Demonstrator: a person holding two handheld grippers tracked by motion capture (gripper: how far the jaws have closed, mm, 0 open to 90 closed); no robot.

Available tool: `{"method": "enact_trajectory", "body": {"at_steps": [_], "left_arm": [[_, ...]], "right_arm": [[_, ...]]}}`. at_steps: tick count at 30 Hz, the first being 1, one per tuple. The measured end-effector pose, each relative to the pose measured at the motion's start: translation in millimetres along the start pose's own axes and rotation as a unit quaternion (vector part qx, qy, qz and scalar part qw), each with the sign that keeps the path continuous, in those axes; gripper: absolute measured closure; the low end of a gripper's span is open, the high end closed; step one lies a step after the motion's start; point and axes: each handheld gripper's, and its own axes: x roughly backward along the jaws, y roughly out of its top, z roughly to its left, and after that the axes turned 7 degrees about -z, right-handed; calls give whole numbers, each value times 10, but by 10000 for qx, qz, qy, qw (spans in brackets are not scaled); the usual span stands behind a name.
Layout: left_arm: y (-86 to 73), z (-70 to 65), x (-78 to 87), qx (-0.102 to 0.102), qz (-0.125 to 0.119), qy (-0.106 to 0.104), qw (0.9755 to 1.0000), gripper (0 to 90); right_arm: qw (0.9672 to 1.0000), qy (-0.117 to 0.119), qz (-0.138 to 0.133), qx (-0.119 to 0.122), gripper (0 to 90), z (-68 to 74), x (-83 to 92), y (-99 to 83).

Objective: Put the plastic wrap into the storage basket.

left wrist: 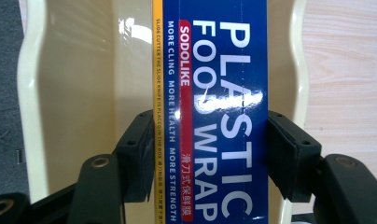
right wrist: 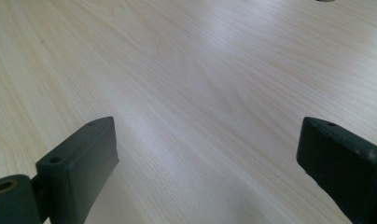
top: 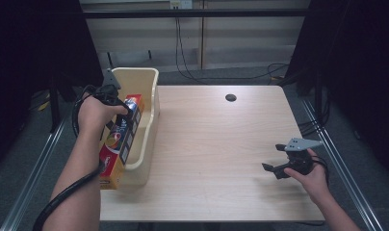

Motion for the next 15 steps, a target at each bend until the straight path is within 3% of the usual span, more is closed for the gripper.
{"method": "enact_trajectory", "body": {"at_steps": [15], "left_arm": [[19,-16,-145,58,101,23,9999,405]], "right_arm": [[10000,18,7,0,48,1,-1,-4]]}}
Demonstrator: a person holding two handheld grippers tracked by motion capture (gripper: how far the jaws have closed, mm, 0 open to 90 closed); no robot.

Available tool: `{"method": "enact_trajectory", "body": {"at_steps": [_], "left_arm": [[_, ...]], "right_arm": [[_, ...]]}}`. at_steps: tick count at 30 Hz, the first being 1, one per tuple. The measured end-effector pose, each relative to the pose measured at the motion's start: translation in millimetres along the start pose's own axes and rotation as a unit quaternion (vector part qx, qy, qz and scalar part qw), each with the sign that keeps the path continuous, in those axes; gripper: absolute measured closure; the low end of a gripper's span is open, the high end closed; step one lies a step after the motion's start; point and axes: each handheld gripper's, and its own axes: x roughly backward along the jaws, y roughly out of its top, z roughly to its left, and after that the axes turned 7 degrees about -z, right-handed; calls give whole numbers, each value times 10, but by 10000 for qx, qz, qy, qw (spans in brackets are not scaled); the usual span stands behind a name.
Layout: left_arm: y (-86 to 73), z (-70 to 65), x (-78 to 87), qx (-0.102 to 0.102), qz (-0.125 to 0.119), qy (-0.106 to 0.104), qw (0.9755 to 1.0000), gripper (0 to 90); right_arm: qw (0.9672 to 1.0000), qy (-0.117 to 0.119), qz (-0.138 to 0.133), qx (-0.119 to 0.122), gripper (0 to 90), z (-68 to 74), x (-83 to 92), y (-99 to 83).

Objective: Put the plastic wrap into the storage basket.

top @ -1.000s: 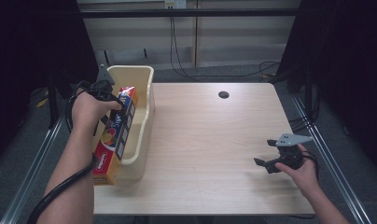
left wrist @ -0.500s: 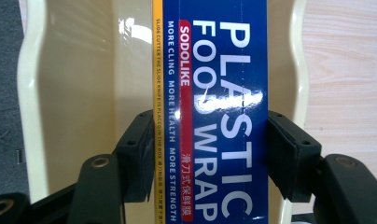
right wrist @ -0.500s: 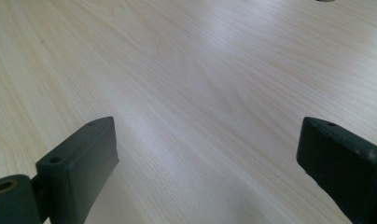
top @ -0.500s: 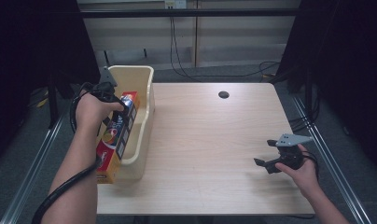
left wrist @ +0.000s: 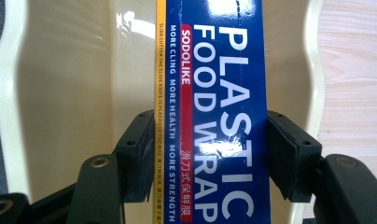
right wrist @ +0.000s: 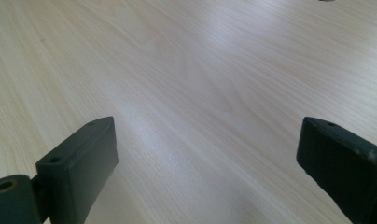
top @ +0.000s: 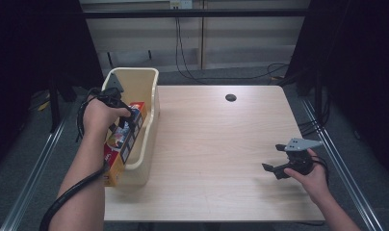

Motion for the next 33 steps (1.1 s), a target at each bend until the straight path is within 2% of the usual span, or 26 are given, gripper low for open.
{"method": "enact_trajectory", "body": {"at_steps": [3,7,11,12,14,15,16,21,23,24,33], "left_arm": [[6,6,-34,-32,34,17,10000,404],[10,-3,-92,29,72,17,10000,403],[16,-12,-124,-26,116,45,9999,403],[14,-21,-138,-5,72,93,9999,403],[20,-20,-147,-9,135,46,9999,402],[19,-24,-160,-9,85,86,9999,402],[25,-21,-170,-7,147,22,9999,402],[34,-34,-221,-75,217,47,9997,401],[37,-40,-227,-44,235,29,9997,401],[39,-38,-238,-98,216,62,9997,400],[69,-84,-302,-98,338,36,9994,398]], "right_arm": [[10000,-3,1,-3,48,1,0,0],[10000,-9,2,-6,48,1,1,0],[10000,34,5,-1,48,2,-2,-3],[10000,33,8,2,48,3,-2,-4],[10000,7,10,-3,48,2,2,-5],[10000,7,10,-3,48,2,2,-5],[10000,-7,4,2,48,2,4,-4],[10000,8,2,-1,48,3,2,-5],[10000,11,3,0,48,4,2,-5],[10000,7,4,3,48,4,2,-5],[10000,35,6,25,48,5,-4,-7]]}}
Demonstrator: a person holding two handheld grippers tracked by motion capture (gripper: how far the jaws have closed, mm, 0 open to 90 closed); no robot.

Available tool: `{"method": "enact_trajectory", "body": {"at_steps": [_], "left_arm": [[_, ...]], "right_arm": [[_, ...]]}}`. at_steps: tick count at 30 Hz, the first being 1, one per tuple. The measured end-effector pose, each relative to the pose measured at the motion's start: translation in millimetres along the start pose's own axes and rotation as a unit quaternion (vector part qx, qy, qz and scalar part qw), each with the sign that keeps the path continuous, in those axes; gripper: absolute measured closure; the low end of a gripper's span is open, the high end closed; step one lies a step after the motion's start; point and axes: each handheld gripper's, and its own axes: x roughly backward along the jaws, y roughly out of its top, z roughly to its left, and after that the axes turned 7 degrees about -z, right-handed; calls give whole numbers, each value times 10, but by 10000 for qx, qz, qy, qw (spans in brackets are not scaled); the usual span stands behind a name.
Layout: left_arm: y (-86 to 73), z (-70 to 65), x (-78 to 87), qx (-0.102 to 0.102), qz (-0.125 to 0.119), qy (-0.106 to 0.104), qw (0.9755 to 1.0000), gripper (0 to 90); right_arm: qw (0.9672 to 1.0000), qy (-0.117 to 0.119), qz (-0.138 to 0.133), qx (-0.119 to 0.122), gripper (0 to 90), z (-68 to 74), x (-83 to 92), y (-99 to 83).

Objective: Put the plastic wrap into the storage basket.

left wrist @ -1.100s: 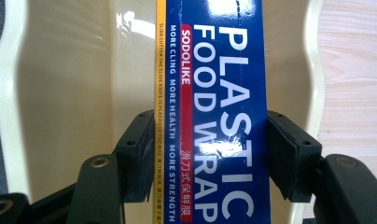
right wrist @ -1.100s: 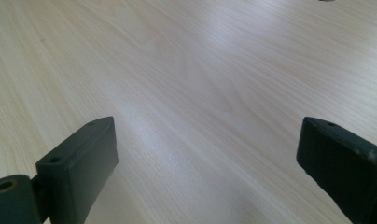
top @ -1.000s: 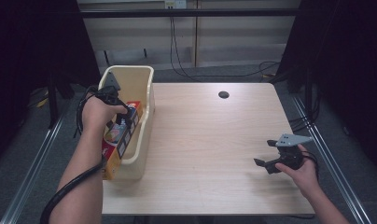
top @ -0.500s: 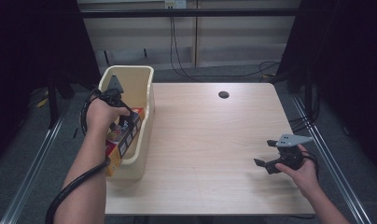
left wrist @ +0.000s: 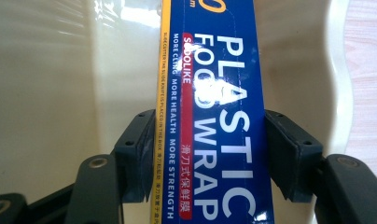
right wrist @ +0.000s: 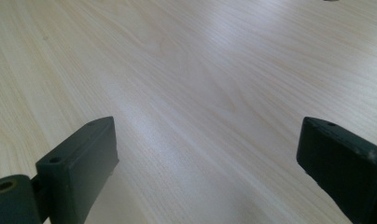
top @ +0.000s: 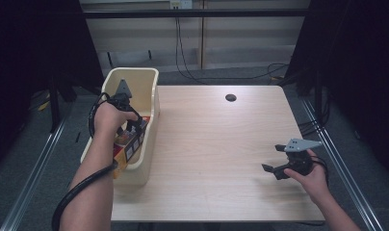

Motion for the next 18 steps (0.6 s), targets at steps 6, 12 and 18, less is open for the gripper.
{"method": "enact_trajectory", "body": {"at_steps": [6,12,18], "left_arm": [[5,12,-33,-32,57,-43,10000,397],[10,9,-36,9,10,-59,10000,394],[28,-3,28,18,-56,-111,9999,390]], "right_arm": [[10000,3,-5,2,48,-1,0,0],[10000,31,4,10,48,2,-5,-1],[10000,33,2,15,49,3,-6,0]]}}
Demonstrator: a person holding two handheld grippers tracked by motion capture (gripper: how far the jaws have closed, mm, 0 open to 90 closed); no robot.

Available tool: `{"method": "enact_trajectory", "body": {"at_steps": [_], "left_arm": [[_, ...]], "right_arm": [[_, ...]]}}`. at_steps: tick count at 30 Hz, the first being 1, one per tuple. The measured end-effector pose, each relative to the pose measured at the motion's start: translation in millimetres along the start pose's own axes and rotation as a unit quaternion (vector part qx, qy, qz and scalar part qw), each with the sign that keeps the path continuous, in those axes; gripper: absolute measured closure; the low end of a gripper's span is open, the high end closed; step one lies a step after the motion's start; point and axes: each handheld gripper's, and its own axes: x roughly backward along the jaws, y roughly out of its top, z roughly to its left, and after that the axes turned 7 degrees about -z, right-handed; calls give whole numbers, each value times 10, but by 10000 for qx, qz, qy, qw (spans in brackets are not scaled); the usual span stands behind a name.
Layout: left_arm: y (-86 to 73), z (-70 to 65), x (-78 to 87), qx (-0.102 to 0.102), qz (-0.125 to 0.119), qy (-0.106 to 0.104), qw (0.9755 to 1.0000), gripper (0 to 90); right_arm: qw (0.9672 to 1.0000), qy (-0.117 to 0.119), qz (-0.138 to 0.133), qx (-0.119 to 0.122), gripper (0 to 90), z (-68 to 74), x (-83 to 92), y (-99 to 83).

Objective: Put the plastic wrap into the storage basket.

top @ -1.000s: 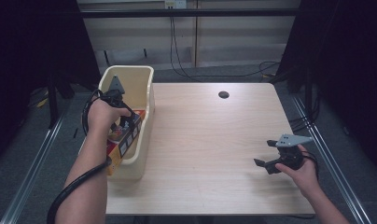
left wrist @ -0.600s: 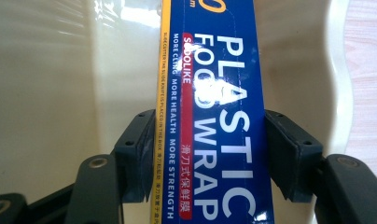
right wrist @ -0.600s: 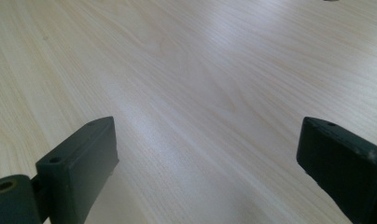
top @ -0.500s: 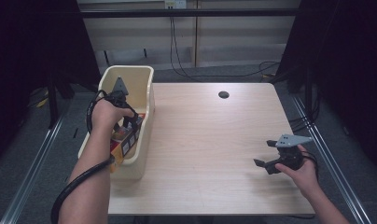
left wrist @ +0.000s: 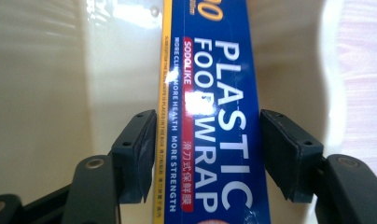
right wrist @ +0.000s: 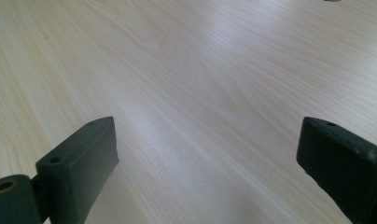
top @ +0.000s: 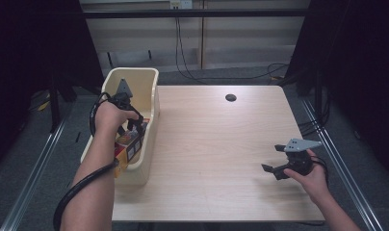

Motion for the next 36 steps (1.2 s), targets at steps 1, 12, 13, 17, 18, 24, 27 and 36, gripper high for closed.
{"method": "enact_trajectory", "body": {"at_steps": [1,12,13,17,18,24,27,36], "left_arm": [[5,-5,26,25,-44,-3,10000,392],[23,-87,269,-62,-408,-64,9991,378],[25,-101,285,-67,-461,-71,9989,367],[30,-155,349,-164,-585,-123,9981,338],[29,-172,363,-205,-590,-128,9980,321],[15,-230,404,-303,-747,-233,9965,265],[8,-243,422,-384,-831,-326,9953,227],[7,-355,439,-536,-904,-545,9930,145]], "right_arm": [[10000,-9,-1,4,48,2,-2,-1],[10000,-22,8,5,49,5,5,3],[10000,-21,7,7,49,5,6,4],[10000,-8,2,11,49,0,12,7],[10000,-12,0,12,49,-1,14,8],[10000,-15,-14,8,49,-5,17,13],[10000,-18,-36,8,49,-4,9,19],[10000,-1,-35,6,50,-4,6,28]]}}
